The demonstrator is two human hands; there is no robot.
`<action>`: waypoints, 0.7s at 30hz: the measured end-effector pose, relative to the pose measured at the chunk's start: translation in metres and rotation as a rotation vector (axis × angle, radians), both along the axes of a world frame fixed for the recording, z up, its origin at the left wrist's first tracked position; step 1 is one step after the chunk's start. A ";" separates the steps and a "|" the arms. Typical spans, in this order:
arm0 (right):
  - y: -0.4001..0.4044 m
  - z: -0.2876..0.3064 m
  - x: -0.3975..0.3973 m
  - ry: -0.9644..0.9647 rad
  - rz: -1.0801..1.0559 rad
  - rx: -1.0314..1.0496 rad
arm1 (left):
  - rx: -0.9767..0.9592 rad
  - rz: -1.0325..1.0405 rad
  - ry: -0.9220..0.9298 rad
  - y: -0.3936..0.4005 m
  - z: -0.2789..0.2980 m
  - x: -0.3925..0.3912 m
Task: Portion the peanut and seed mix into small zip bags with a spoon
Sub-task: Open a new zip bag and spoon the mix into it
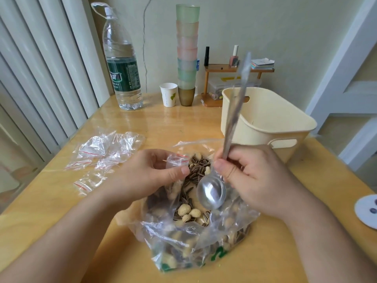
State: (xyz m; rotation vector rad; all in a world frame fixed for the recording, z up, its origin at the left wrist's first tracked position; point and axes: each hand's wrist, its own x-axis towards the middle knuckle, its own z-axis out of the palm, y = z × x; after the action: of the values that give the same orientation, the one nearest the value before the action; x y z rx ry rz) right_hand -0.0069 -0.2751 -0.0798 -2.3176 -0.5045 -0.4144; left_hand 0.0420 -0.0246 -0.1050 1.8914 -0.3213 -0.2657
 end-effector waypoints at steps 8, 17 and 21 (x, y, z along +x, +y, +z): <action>0.013 -0.007 -0.002 0.162 0.087 -0.098 | 0.018 0.004 0.012 0.026 0.005 0.010; 0.039 -0.018 -0.008 0.400 0.169 0.160 | 0.007 0.042 0.121 0.017 0.006 0.005; 0.044 -0.020 -0.009 0.373 0.128 0.169 | -0.038 0.054 0.179 0.012 0.008 0.004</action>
State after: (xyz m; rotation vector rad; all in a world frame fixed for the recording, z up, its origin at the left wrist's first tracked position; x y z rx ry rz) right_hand -0.0156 -0.2307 -0.1001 -2.1180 -0.4119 0.0389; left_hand 0.0455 -0.0131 -0.0966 1.8214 -0.1534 -0.3869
